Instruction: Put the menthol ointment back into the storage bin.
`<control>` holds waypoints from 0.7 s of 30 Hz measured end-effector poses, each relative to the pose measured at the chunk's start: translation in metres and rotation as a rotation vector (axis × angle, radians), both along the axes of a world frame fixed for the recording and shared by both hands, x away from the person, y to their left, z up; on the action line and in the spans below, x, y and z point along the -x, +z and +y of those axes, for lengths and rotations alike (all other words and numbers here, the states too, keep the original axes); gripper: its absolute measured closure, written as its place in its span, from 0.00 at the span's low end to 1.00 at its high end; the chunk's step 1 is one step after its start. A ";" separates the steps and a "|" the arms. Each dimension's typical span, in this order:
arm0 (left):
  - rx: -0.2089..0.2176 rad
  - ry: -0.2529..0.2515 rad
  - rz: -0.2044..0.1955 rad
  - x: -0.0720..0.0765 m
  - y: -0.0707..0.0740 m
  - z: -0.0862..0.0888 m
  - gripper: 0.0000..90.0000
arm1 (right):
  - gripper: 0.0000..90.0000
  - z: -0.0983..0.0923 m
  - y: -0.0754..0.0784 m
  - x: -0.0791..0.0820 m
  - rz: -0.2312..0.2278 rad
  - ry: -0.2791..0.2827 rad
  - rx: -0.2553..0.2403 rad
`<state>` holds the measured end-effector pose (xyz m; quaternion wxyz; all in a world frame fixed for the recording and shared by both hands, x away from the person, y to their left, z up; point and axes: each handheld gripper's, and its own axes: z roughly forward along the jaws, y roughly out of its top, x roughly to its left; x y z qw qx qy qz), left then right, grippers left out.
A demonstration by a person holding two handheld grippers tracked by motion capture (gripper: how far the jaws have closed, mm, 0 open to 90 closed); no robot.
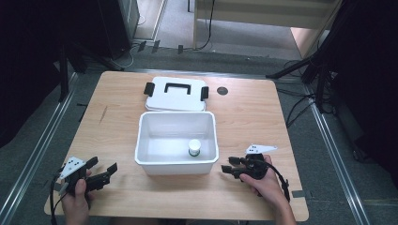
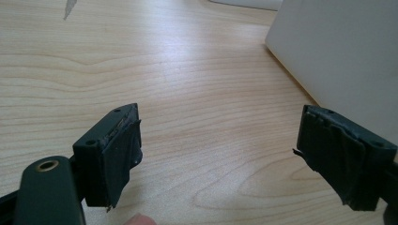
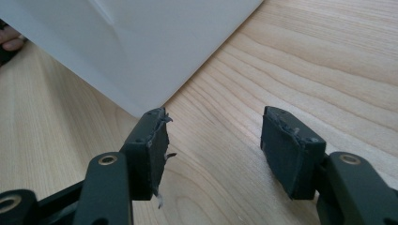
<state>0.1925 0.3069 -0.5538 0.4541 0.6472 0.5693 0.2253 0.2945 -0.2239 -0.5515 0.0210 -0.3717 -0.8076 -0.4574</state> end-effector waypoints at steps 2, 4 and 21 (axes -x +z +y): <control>0.000 0.000 0.000 0.000 0.000 0.000 0.17 | 0.47 -0.001 -0.002 0.000 -0.012 -0.002 -0.019; -0.002 0.000 0.000 0.000 0.000 0.000 0.17 | 0.47 -0.003 -0.003 0.001 -0.009 -0.003 -0.029; 0.002 -0.002 0.002 0.000 0.000 0.000 0.17 | 0.48 -0.003 -0.003 0.002 -0.004 -0.027 -0.034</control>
